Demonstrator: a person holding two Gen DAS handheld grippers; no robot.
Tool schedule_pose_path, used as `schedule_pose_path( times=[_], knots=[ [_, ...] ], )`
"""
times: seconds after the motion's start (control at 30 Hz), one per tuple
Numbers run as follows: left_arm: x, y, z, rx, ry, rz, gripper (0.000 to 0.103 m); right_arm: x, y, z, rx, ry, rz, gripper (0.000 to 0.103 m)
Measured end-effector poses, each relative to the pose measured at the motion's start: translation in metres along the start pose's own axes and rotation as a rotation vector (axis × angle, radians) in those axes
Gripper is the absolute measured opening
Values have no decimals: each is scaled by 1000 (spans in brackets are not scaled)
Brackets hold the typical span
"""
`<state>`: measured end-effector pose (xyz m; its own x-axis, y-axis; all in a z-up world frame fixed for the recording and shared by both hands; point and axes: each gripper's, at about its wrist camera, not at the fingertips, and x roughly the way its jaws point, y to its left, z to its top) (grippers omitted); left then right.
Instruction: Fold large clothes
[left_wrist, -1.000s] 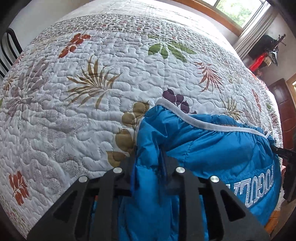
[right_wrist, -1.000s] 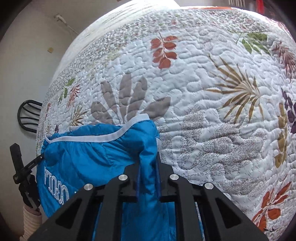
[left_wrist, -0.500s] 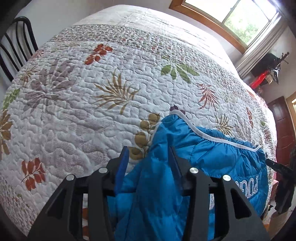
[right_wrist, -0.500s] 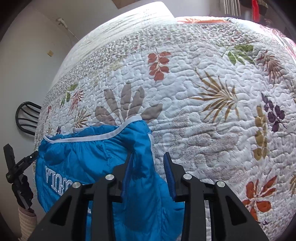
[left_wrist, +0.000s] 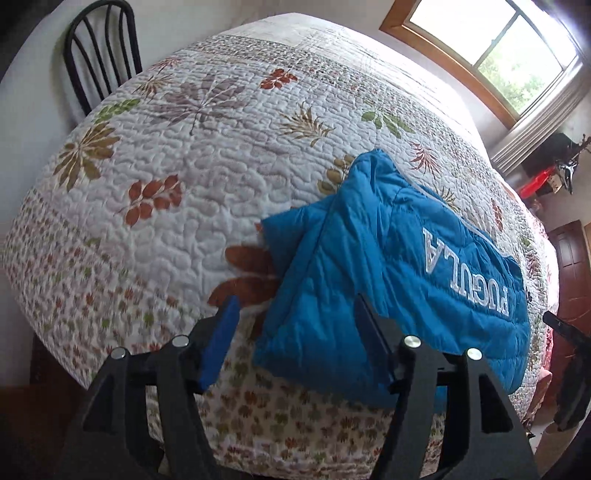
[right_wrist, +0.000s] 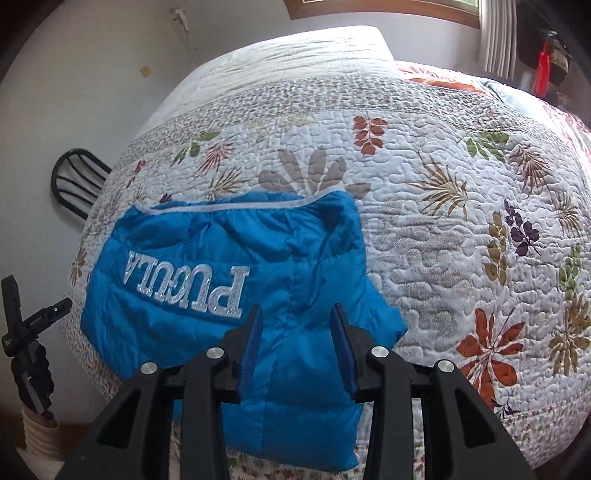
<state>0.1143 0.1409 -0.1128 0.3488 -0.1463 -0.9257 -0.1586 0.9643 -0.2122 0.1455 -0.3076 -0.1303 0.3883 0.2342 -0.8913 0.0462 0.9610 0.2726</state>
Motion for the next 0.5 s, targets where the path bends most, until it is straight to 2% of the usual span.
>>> schedule_pose_path(
  times=[0.07, 0.17, 0.23, 0.4, 0.5],
  knots=[
    [-1, 3, -19, -44, 21, -4, 65, 0, 13, -12, -40, 21, 0, 39],
    [3, 3, -43, -109, 62, -76, 65, 3, 26, -26, -85, 49, -21, 39],
    [6, 1, -53, -147, 57, -114, 65, 8, 28, -33, -84, 76, -23, 38],
    [26, -4, -60, -231, 68, -211, 65, 24, 22, -46, -65, 124, -17, 37],
    [37, -9, -58, -251, 52, -218, 66, 38, 18, -50, -67, 150, -35, 35]
  ],
)
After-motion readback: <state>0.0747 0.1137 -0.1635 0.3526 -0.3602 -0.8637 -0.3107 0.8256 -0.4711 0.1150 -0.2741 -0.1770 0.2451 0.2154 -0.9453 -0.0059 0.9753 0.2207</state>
